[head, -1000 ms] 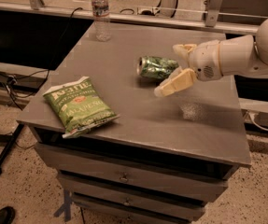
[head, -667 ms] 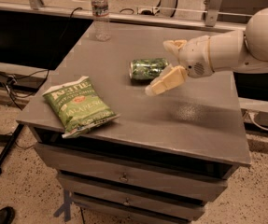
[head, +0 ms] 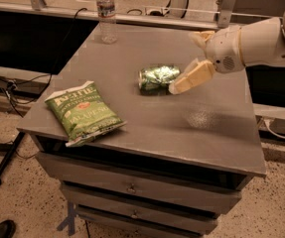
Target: Knock green can over
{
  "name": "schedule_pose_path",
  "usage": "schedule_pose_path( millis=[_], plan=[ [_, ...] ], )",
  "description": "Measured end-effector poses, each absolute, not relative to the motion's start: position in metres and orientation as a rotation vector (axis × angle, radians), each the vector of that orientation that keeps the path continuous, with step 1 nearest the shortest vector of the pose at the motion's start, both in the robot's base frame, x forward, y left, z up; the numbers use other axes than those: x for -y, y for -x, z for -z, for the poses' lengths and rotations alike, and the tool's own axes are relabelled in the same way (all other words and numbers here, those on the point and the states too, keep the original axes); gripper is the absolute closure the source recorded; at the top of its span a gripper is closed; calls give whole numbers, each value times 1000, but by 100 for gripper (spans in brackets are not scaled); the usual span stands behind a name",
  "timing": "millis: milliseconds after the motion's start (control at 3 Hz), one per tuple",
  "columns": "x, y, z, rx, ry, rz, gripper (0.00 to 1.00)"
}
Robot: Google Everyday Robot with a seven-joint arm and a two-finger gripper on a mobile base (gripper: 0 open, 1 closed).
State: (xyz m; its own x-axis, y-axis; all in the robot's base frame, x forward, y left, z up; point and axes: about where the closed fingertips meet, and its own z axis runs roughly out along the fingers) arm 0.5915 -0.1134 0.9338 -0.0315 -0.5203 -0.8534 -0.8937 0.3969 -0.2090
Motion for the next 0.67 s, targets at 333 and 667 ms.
schedule_pose_path(
  millis=[333,667],
  plan=[
    [162,-595,-961,-1709,1256,-374,0],
    [215,-596,-992,-1770,1263,-244,0]
  ],
)
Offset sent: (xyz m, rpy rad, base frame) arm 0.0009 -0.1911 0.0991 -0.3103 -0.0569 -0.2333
